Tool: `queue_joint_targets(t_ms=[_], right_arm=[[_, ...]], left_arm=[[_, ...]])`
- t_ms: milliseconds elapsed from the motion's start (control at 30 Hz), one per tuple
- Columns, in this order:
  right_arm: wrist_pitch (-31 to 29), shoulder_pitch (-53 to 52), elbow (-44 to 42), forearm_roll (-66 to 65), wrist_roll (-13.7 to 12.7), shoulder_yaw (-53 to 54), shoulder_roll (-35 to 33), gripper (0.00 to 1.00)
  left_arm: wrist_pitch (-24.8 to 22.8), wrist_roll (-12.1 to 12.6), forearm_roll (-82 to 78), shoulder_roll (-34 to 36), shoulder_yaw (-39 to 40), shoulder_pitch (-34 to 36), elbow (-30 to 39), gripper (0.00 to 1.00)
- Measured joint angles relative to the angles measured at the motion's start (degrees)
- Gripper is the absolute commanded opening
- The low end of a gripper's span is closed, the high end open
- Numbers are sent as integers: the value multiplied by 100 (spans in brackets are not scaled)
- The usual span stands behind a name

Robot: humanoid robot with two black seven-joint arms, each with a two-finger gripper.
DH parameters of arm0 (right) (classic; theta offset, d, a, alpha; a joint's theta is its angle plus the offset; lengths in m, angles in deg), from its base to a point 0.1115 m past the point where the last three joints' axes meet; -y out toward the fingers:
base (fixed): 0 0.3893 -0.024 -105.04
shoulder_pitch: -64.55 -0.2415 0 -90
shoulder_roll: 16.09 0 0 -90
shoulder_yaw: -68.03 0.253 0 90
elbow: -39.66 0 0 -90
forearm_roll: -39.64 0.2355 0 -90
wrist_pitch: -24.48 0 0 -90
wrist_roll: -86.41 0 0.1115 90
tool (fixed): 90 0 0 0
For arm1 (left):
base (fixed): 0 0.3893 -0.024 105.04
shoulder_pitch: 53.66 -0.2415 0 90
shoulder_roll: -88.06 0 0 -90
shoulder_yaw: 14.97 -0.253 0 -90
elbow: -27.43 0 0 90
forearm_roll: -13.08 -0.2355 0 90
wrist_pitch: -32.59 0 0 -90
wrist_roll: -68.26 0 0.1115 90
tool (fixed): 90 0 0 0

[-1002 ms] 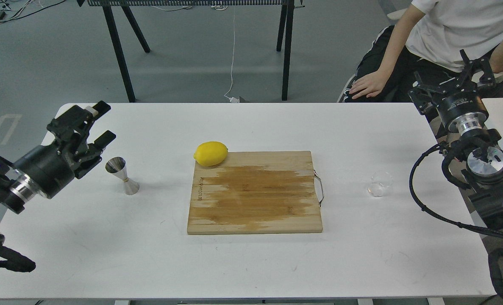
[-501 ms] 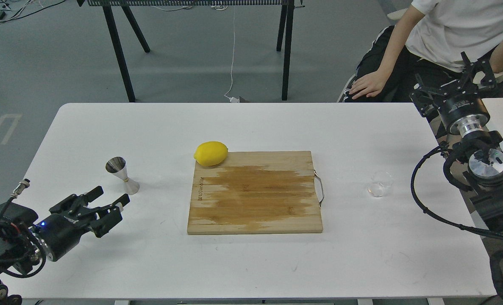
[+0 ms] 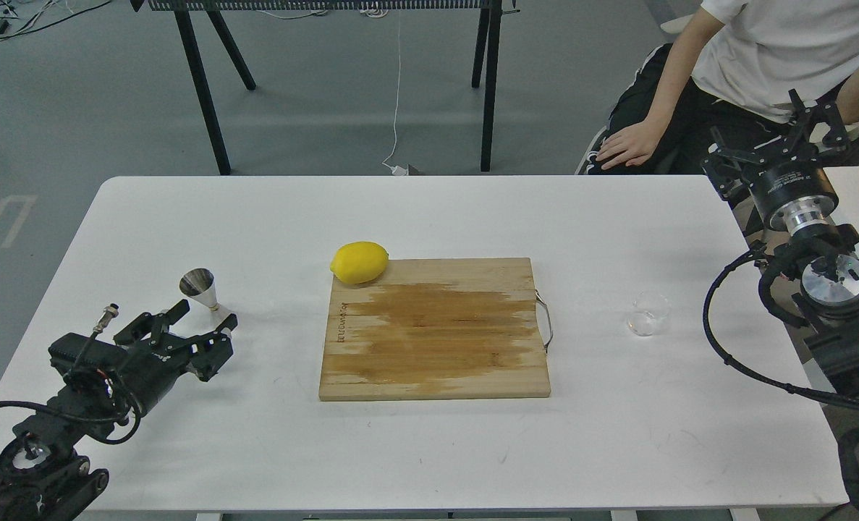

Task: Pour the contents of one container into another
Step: 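Close the left gripper around the metal jigger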

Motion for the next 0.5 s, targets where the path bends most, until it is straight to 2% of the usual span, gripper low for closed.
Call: queue_joint_targets(t_ms=[167,300,367,501], right_arm=[[0,0,0,0,-3,2,-10,100],[0,0,-5,0,-3,4,-11,100],[0,0,-5,0,-3,4,-11,100],[0,-1,-5,0,-3,3,-18,100]], left_arm=[[0,-33,15,-329,-13,287,-516,77],[0,-28,25,-406,-12,369,-624,64],[0,-27,33,-417,-9,415,-709,54],[-1,-53,58,-440,-3,443,-770,51]])
